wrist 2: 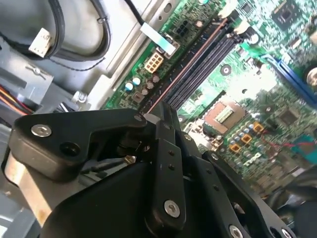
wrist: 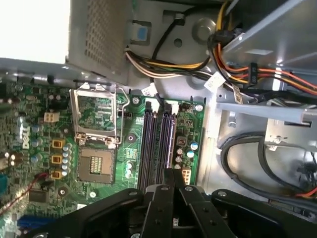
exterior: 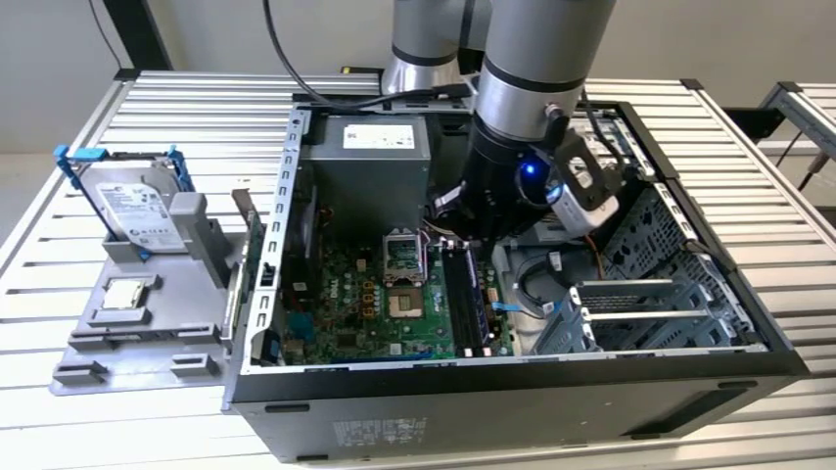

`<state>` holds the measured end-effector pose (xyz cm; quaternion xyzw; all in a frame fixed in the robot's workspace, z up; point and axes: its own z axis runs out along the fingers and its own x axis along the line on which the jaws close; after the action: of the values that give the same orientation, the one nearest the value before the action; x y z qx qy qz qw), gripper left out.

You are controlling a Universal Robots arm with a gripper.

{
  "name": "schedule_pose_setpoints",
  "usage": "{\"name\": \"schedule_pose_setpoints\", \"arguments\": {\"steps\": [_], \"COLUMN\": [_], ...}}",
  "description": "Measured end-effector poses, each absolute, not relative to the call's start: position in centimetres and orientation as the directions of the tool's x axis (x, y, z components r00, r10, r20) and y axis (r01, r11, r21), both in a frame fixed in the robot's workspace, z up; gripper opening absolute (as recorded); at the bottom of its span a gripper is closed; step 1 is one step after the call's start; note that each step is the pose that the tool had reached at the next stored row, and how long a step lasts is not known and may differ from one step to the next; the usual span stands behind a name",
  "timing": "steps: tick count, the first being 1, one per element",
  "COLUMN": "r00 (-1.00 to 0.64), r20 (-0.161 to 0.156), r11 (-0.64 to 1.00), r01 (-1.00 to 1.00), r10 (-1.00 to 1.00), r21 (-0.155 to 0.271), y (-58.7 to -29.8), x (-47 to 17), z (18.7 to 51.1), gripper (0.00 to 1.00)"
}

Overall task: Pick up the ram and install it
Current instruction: 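Press down the ram until it locks into place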

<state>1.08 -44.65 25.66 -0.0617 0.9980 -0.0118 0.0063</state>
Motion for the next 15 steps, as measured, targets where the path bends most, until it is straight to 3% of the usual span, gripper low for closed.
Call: {"name": "schedule_pose_setpoints", "arguments": {"steps": [15], "r00": [-0.921], "r20": [-0.011], "r11": [0.920], "r01": [-0.390], "r10": [-0.390], "r21": [-0.024], "y": [-44.65], "x": [1.08], "z": [25.66], "gripper": [0.00]}}
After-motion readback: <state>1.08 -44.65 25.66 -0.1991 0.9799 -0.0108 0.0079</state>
